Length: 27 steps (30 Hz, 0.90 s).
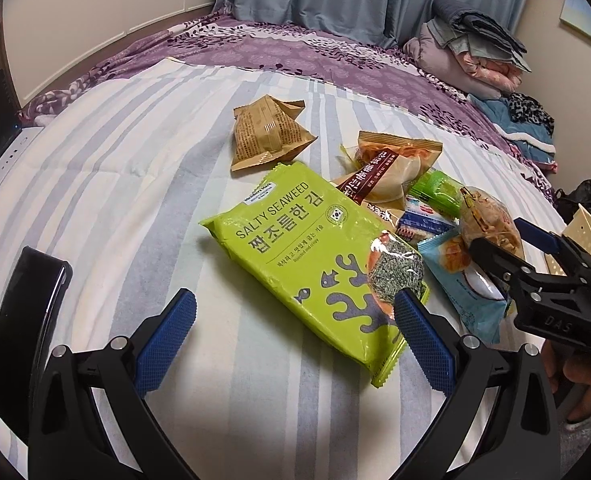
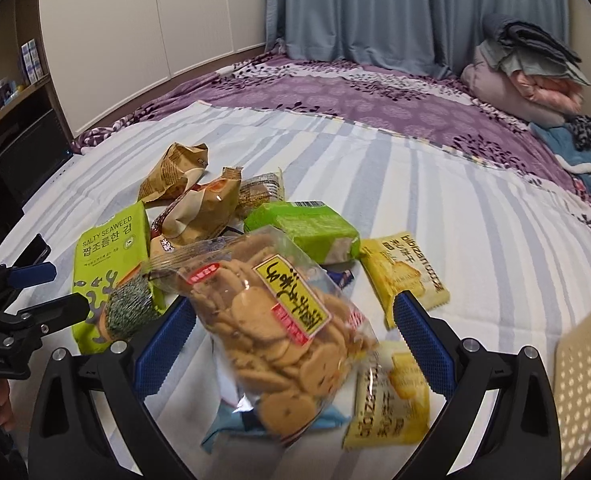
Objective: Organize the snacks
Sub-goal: 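Reach the right gripper to the clear cookie bag and close on it, then lift the cookie bag with the right gripper while the left gripper grasps the green seaweed bag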
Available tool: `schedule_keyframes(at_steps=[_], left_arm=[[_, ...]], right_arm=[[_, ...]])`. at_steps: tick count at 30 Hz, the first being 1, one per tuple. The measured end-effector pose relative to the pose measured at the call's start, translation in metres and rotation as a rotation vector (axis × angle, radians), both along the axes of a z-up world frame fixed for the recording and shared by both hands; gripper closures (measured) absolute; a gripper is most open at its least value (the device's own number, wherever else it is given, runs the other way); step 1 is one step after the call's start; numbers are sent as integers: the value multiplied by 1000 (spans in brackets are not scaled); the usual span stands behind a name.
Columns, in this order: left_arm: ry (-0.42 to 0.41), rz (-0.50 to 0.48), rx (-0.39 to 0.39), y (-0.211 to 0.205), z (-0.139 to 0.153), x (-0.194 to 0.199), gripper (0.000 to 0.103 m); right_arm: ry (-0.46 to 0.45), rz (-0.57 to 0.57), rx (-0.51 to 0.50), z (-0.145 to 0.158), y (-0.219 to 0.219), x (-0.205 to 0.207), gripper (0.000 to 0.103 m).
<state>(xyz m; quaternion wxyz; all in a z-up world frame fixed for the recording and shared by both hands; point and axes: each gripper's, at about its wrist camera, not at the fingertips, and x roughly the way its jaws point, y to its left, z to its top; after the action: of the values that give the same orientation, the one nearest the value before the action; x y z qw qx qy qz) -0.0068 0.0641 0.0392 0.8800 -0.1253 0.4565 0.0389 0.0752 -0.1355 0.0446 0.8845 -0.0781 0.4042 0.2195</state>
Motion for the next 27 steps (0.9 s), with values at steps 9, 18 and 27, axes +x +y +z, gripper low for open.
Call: schedule_keyframes(at_steps=[9, 18, 27], left_arm=[[16, 57, -81, 0, -1, 20, 3], [42, 121, -109, -10, -7, 41, 3], [47, 171, -58, -21, -11, 49, 3]], right_arm=[[44, 66, 67, -7, 9, 7, 13], [54, 23, 131, -2, -9, -8, 37], [22, -43, 157, 4, -27, -22, 38]])
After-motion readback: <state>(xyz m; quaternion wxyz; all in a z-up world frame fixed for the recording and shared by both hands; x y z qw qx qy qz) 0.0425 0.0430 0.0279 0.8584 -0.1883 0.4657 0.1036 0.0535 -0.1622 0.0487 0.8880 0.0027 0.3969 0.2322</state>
